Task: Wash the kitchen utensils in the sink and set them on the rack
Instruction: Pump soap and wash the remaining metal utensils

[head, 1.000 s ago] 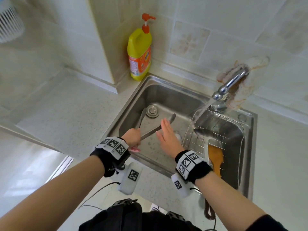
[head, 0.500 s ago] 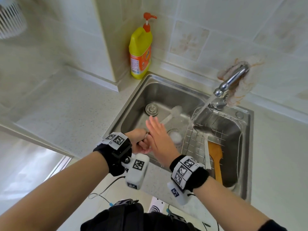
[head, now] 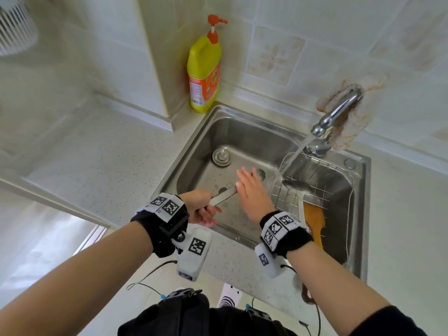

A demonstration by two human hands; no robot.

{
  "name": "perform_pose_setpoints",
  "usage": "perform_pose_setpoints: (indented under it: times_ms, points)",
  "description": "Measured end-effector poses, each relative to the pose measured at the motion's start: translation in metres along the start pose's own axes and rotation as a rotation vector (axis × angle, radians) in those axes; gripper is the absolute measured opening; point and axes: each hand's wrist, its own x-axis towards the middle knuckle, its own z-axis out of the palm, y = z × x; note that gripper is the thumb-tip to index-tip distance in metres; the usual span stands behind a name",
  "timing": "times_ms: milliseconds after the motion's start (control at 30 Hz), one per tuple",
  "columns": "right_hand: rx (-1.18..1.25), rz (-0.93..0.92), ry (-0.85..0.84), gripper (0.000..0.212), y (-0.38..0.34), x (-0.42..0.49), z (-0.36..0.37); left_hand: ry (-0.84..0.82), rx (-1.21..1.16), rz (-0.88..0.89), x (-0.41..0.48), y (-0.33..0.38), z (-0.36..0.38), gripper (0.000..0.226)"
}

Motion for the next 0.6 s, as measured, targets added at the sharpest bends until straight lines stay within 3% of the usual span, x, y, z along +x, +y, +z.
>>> perform_pose_setpoints:
  times_ms: [133,200,333,433,500,567,600]
  points:
    - [0.000,-0.257,-0.029,0.046,-0.041,-0.022,0.015,0.005,0.009,0.046,-0.005,-0.003,-0.004,0.034]
    - [0.023,-0.228,-0.016,0.052,-0.036,-0.013,0.015,0.024,0.027,0.042,-0.009,-0.004,-0.007,0.035]
    - [-0.188,-0.024,-0.084,0.042,-0.016,-0.005,0.009,0.031,0.058,0.038,-0.010,-0.008,-0.006,0.035]
    - [0.050,-0.157,-0.038,0.046,-0.044,-0.025,0.022,0.015,0.053,0.074,-0.010,-0.008,-0.002,0.036]
    - [0.063,-0.225,-0.039,0.058,-0.045,-0.026,0.023,0.005,0.049,0.075,-0.010,-0.008,-0.002,0.035]
    - [0.032,-0.133,-0.038,0.072,-0.021,-0.018,0.015,-0.004,0.049,0.050,-0.011,-0.008,-0.002,0.034]
    - [0.007,-0.064,-0.058,0.066,-0.004,-0.014,0.011,-0.004,0.062,0.049,-0.012,-0.009,-0.001,0.033]
